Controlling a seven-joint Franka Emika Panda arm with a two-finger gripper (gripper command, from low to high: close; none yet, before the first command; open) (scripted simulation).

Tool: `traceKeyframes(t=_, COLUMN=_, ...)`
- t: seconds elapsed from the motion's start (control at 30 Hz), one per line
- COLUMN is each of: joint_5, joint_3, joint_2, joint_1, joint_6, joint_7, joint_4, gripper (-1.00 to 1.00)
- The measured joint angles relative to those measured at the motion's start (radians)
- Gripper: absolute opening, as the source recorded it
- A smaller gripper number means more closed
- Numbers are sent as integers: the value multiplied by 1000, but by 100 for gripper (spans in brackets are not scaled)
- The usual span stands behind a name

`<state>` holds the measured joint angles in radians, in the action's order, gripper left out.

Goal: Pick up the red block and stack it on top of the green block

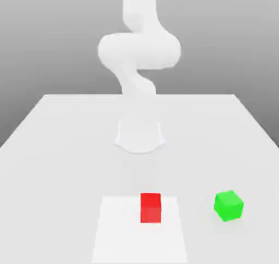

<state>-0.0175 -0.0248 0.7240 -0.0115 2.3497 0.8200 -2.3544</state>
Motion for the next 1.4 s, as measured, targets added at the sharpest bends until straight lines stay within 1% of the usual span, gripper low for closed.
traceKeyframes(t=0.2, joint_5=-42, joint_3=-51, joint_2=-219, joint_1=-28, joint_6=138, joint_7=51, joint_4=-147, gripper=0)
traceKeyframes(t=0.4, joint_5=-61, joint_3=-71, joint_2=-441, joint_1=-39, joint_6=278, joint_7=87, joint_4=-294, gripper=0)
traceKeyframes(t=0.5, joint_5=-46, joint_3=-72, joint_2=-564, joint_1=-33, joint_6=357, joint_7=87, joint_4=-375, gripper=0)
traceKeyframes(t=0.6, joint_5=5, joint_3=-75, joint_2=-676, joint_1=-16, joint_6=434, joint_7=61, joint_4=-447, gripper=0)
traceKeyframes(t=0.7, joint_5=1, joint_3=-73, joint_2=-775, joint_1=-16, joint_6=515, joint_7=68, joint_4=-453, gripper=0)
traceKeyframes(t=0.83, joint_5=-43, joint_3=-36, joint_2=-909, joint_1=10, joint_6=628, joint_7=100, joint_4=-437, gripper=0)
traceKeyframes(t=0.87, joint_5=-52, joint_3=-24, joint_2=-939, joint_1=20, joint_6=654, joint_7=106, joint_4=-433, gripper=-100)
traceKeyframes(t=1.1, joint_5=-57, joint_3=-22, joint_2=-945, joint_1=21, joint_6=659, joint_7=110, joint_4=-432, gripper=-100)
traceKeyframes(t=1.33, joint_5=15, joint_3=-56, joint_2=-736, joint_1=5, joint_6=481, joint_7=58, joint_4=-463, gripper=-100)
traceKeyframes(t=1.4, joint_5=22, joint_3=-70, joint_2=-707, joint_1=6, joint_6=447, joint_7=36, joint_4=-458, gripper=-100)
